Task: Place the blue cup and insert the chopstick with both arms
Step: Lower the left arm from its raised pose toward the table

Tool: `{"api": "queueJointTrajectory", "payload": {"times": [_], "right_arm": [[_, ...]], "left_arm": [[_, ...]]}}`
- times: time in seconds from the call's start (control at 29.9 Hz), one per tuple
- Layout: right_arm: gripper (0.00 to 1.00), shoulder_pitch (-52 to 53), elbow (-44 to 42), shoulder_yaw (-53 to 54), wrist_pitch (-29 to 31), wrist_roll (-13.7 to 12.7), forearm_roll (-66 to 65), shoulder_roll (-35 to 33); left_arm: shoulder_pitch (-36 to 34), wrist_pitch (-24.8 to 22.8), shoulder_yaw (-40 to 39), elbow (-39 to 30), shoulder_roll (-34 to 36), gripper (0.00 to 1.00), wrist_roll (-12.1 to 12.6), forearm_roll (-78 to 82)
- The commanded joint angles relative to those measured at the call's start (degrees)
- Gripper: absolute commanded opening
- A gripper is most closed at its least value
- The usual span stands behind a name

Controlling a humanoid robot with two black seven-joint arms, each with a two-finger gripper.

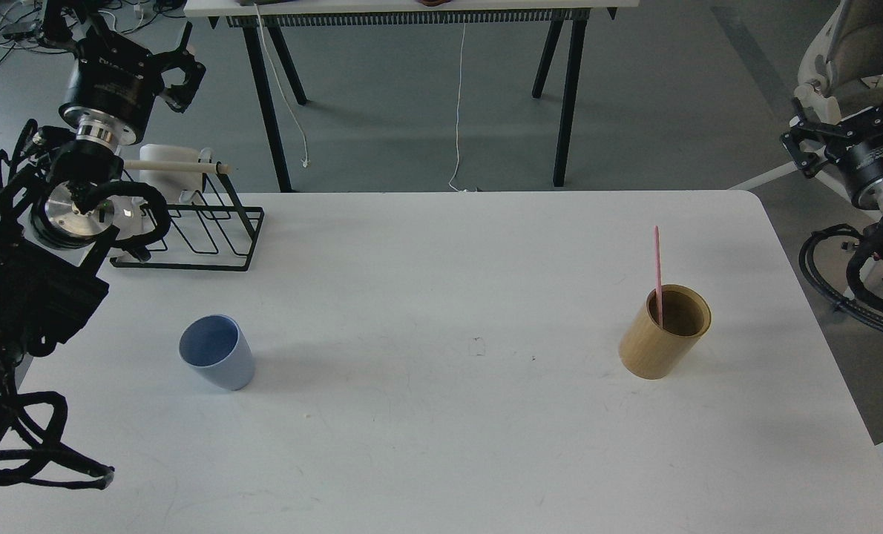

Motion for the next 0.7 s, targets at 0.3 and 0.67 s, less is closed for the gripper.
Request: {"api": "queueJointTrajectory", "payload": {"times": [0.3, 0.67], "right_arm": [[0.99, 0.00, 0.20, 0.35, 0.00, 0.10, 0.09, -0.62], [0.99, -0.26, 0.02, 0.09, 0.00, 0.10, 0.09, -0.89]], "left_arm": [[-0.25, 0.29, 1.19, -5.74, 4.35, 1.00, 0.70, 0.66], [6.17, 0.81, 9.10, -38.26, 26.76, 0.99, -0.53, 21.03]]}}
